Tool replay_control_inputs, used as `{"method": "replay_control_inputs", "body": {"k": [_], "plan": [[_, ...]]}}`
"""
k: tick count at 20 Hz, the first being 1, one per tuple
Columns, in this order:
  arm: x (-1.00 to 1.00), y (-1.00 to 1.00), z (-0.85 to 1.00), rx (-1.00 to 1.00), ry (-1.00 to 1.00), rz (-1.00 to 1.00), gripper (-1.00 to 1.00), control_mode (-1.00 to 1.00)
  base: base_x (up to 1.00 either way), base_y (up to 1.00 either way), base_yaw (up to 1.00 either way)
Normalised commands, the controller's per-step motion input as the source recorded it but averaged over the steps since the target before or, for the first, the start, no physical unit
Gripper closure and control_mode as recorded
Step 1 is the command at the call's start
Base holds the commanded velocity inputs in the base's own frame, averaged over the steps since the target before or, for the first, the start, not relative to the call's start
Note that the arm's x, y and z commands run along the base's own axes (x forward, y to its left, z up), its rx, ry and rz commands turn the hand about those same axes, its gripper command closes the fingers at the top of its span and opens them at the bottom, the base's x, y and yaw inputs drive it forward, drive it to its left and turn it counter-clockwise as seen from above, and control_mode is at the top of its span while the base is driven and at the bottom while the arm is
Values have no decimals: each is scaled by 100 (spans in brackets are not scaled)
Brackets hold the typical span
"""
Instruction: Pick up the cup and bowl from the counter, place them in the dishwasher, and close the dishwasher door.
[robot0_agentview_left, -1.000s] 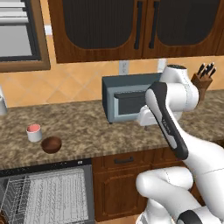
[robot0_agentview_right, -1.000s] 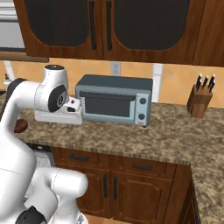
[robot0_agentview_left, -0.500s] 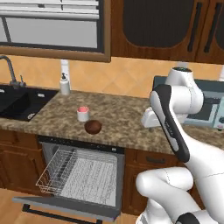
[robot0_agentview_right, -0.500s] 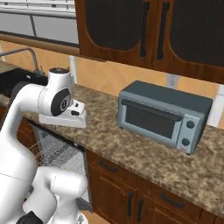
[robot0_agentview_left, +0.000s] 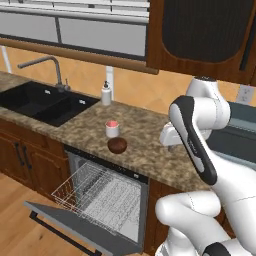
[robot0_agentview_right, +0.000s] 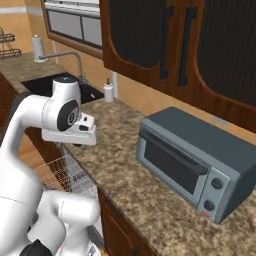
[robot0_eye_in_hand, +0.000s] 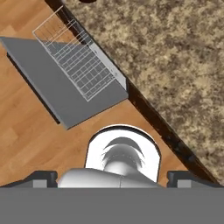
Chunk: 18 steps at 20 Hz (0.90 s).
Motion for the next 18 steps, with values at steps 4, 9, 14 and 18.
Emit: {"method": "replay_control_inputs", "body": {"k": [4, 9, 14, 18], "plan": [[0, 0, 0, 0, 0, 0, -100, 100, 78, 22, 26], [0, 0, 0, 0, 0, 0, -100, 100, 23, 5, 46], [0, 0, 0, 0, 0, 0, -100, 100, 56, 0, 46], [18, 0, 0, 0, 0, 4, -100, -100, 70, 0, 14]]}}
